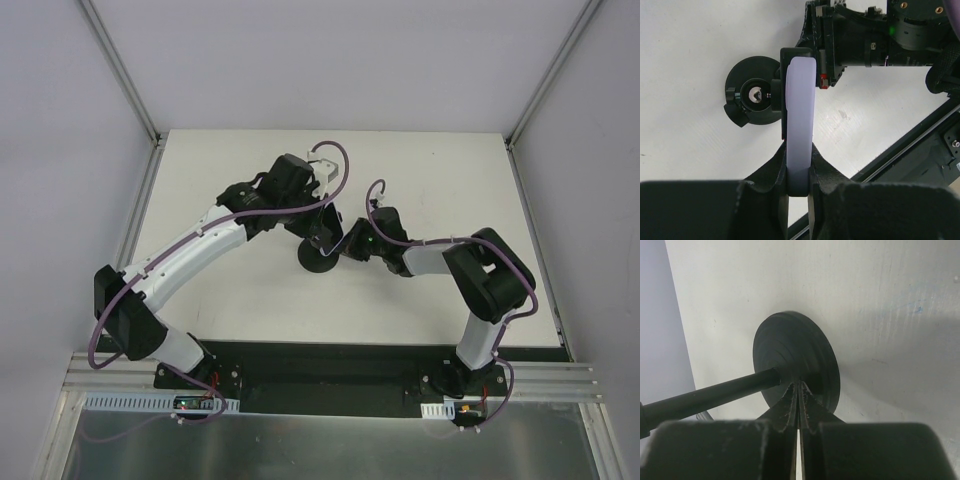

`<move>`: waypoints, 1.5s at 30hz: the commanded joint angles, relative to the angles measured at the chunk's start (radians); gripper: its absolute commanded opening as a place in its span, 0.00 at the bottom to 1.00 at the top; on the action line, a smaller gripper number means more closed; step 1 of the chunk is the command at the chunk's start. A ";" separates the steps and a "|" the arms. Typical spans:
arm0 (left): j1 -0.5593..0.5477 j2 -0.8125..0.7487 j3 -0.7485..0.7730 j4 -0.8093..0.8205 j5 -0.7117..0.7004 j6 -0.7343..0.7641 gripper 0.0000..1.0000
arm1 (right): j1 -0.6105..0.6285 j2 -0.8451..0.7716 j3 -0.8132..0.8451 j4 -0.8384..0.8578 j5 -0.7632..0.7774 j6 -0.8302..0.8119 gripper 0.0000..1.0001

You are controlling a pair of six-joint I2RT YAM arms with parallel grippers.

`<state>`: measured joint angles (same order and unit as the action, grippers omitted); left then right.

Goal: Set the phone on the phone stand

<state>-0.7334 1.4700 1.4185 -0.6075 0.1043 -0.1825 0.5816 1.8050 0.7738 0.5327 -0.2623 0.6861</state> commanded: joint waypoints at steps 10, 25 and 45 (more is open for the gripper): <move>0.005 0.059 0.211 -0.250 0.031 0.098 0.00 | 0.014 0.027 0.013 -0.185 0.118 -0.102 0.01; 0.107 -0.086 0.057 -0.091 -0.155 -0.077 0.00 | -0.014 -0.214 0.039 -0.309 -0.067 -0.328 0.10; 0.483 -0.293 -0.073 -0.113 -0.469 -0.218 0.00 | -0.042 -0.447 0.015 -0.473 -0.100 -0.482 0.15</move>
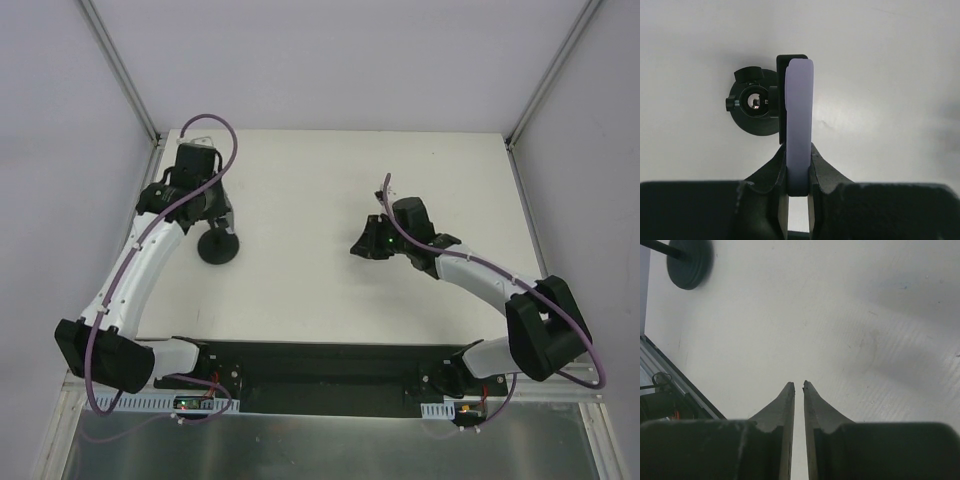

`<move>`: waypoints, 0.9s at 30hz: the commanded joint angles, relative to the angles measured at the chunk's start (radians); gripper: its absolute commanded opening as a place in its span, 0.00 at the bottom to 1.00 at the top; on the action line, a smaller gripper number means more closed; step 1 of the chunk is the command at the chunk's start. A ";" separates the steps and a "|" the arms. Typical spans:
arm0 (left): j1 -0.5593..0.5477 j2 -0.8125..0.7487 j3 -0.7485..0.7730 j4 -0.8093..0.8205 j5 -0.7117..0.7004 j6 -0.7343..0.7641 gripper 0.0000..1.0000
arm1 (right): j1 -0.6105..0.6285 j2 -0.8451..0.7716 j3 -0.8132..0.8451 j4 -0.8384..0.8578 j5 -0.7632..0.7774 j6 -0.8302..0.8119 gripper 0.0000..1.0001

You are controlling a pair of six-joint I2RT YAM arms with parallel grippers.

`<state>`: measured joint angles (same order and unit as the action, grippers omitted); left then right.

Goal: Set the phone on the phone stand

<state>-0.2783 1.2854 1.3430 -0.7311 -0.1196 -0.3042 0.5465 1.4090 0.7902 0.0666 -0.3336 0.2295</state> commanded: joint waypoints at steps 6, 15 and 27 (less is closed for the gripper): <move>0.105 -0.089 0.074 -0.303 -0.370 -0.332 0.00 | -0.014 -0.053 0.010 -0.022 -0.045 -0.041 0.16; 0.110 -0.135 0.101 -0.593 -0.646 -0.627 0.00 | -0.013 -0.027 0.029 -0.022 -0.077 -0.038 0.15; 0.270 -0.162 0.044 -0.608 -0.732 -0.711 0.00 | -0.014 -0.041 0.038 -0.040 -0.087 -0.025 0.15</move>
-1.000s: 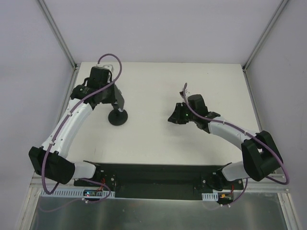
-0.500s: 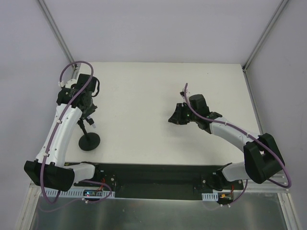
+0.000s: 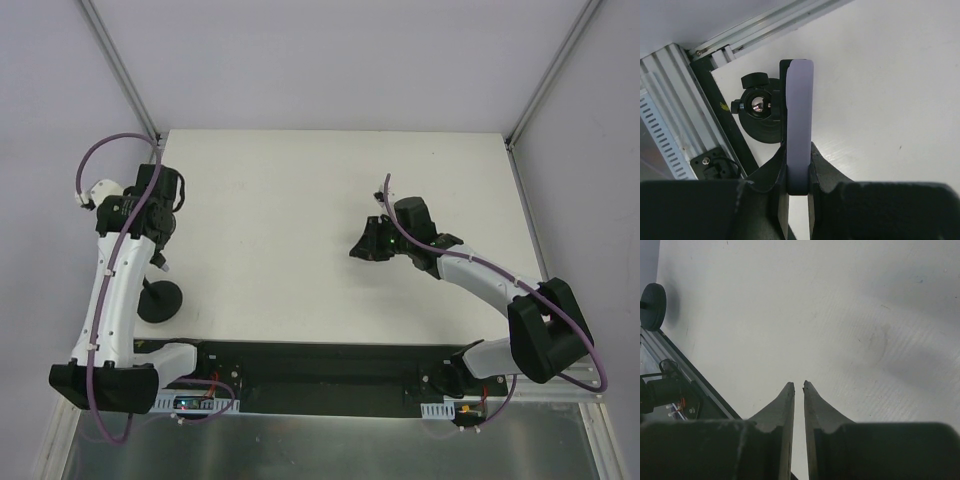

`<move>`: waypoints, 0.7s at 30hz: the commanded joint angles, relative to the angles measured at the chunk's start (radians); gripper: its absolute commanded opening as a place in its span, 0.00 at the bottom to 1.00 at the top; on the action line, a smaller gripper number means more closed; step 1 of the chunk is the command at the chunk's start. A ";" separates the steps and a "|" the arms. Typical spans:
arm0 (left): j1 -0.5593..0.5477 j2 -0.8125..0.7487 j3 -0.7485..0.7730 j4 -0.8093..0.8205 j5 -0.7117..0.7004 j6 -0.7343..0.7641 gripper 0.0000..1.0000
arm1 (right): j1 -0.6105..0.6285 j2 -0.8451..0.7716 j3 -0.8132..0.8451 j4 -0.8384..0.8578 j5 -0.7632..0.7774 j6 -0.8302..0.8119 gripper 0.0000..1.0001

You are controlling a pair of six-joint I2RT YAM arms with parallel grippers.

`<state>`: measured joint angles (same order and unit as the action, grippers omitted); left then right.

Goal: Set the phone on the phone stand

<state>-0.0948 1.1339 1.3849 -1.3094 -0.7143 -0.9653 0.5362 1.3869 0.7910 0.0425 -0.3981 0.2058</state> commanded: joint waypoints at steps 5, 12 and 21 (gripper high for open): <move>0.154 -0.077 -0.087 -0.005 -0.183 -0.118 0.00 | -0.004 -0.028 0.039 -0.038 -0.007 -0.026 0.15; 0.179 -0.106 -0.118 0.016 -0.218 -0.188 0.00 | -0.005 0.004 0.053 -0.036 -0.034 -0.003 0.15; 0.194 -0.120 -0.148 0.104 -0.228 -0.253 0.00 | -0.005 0.004 0.053 -0.035 -0.036 -0.006 0.15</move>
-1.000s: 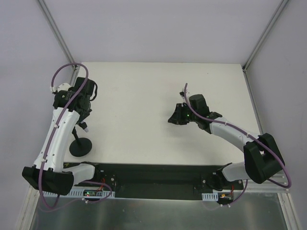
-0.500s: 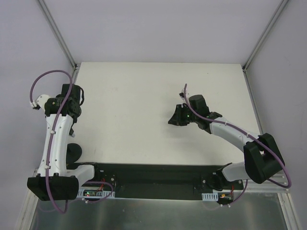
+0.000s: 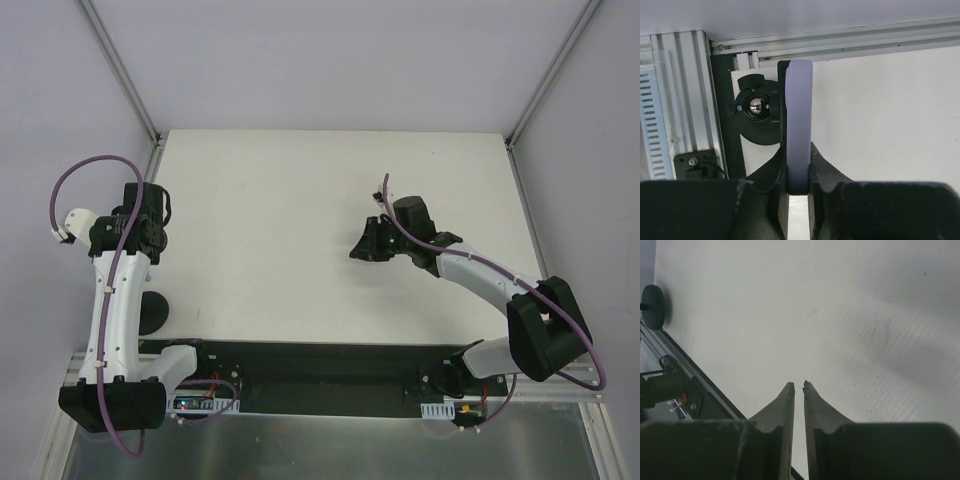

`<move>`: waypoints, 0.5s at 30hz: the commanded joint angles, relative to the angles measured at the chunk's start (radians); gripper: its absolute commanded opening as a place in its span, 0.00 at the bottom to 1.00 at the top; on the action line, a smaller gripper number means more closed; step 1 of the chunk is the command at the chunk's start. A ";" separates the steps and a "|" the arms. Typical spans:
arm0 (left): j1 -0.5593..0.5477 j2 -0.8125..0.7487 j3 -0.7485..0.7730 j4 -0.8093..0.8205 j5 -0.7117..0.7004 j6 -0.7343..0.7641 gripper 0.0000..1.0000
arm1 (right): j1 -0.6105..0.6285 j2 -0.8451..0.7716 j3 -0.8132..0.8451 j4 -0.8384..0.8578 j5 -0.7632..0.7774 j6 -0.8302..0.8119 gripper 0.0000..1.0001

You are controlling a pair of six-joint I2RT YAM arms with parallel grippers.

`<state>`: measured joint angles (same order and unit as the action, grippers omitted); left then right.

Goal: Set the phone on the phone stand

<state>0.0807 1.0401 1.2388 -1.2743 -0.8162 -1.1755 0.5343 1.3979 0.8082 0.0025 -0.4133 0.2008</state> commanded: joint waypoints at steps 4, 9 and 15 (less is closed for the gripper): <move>0.022 -0.020 -0.015 0.084 -0.123 -0.078 0.00 | -0.005 -0.008 0.034 0.005 -0.022 0.000 0.15; 0.024 -0.026 -0.050 0.093 -0.121 -0.113 0.00 | -0.004 -0.011 0.028 0.004 -0.022 -0.003 0.15; 0.022 -0.038 -0.068 0.098 -0.100 -0.092 0.84 | -0.007 -0.010 0.040 0.004 -0.035 -0.001 0.15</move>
<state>0.0937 1.0344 1.1709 -1.1992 -0.8589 -1.2579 0.5331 1.3979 0.8082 0.0025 -0.4229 0.2008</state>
